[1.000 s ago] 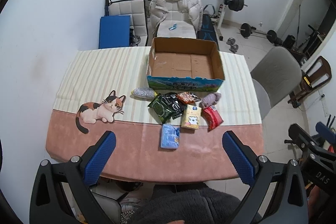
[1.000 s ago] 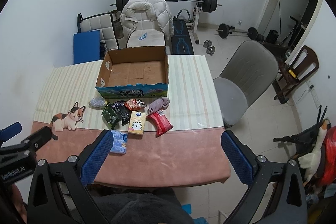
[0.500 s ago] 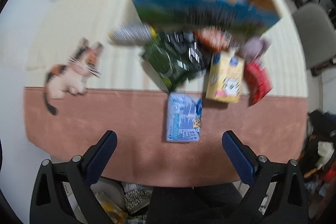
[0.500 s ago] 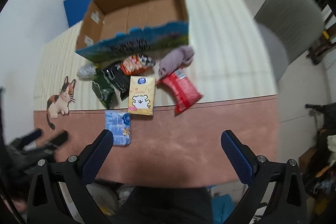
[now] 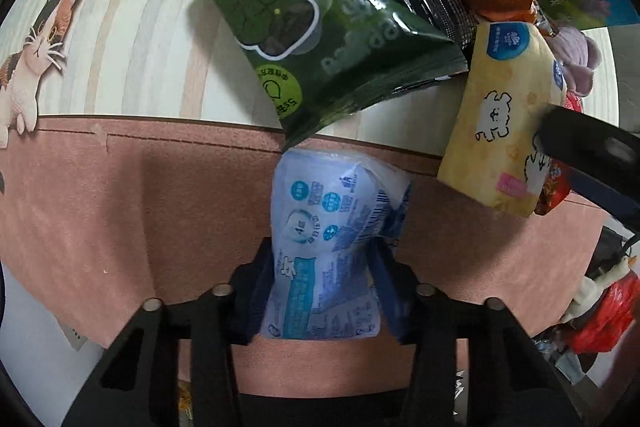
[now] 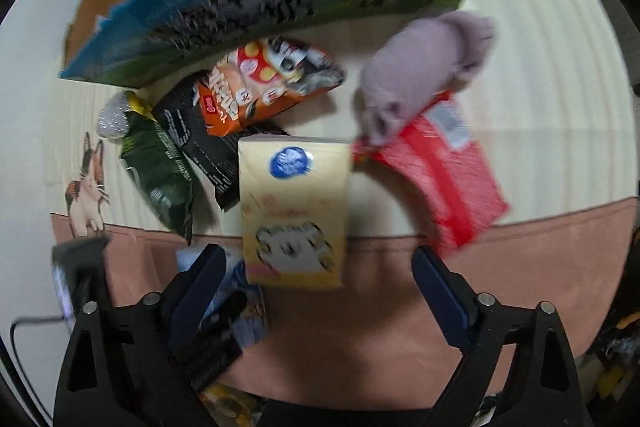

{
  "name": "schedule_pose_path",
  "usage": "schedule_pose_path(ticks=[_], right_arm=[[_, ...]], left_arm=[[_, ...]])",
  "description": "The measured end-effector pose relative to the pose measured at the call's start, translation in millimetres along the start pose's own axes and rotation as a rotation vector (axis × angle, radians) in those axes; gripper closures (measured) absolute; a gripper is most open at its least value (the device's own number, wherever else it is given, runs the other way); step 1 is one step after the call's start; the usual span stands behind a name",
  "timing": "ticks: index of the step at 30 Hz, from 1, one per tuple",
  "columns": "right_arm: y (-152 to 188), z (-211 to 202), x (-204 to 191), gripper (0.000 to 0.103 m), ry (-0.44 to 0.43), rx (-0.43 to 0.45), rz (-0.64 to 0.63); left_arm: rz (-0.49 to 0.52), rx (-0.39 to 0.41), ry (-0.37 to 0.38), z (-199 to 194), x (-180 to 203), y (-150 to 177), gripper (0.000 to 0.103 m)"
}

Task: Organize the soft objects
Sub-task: 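Grasp the blue-white wipe pack with the left gripper while the right gripper grasps the yellow Vinda tissue pack, then carry both packs into the cardboard box and open both grippers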

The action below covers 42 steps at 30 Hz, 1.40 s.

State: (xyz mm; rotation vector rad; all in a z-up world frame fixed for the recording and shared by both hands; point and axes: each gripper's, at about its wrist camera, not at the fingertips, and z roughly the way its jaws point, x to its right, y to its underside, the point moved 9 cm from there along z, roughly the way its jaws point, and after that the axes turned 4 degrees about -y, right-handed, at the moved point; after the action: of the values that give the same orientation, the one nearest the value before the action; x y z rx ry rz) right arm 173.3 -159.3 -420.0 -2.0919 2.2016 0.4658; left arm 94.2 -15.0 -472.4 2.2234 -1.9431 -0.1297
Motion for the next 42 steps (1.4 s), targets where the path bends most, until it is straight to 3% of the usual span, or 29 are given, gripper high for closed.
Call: schedule_pose_path(ticks=[2,5,9,15,23,27,30,33,38,42], right_arm=[[-5,19,-7,0.017,0.003,-0.027,0.010],[-7,41,-14,0.037,0.029,-0.062,0.012],[0,45,-20,0.037,0.050,-0.042,0.016],[30,25,-24,0.038,0.014,-0.014,0.051],[58,-64,-38,0.038,-0.082,0.087,0.045],[41,-126,-41,0.038,-0.103,0.157,-0.002],[8,-162,-48,0.038,-0.127,0.187,-0.028],[-41,-184,-50,0.038,-0.096,0.219,-0.070],[-138,-174,-47,0.038,-0.035,0.202,-0.117],[-201,-144,-38,0.038,0.028,0.165,-0.147]], left_arm=[[-0.004,0.006,0.012,-2,-3,2,0.068],[-0.008,0.014,0.030,-2,-5,5,0.073],[0.012,0.039,0.030,-12,-10,10,0.075],[0.041,0.086,0.086,-51,-11,24,0.075],[0.086,0.225,0.190,-168,12,10,0.075],[0.110,0.302,0.216,-223,30,-37,0.075],[0.093,0.311,0.252,-245,47,-95,0.075],[0.061,0.292,0.288,-256,59,-148,0.075],[0.015,0.235,0.314,-244,80,-232,0.075],[0.000,0.163,0.306,-207,92,-289,0.075]])
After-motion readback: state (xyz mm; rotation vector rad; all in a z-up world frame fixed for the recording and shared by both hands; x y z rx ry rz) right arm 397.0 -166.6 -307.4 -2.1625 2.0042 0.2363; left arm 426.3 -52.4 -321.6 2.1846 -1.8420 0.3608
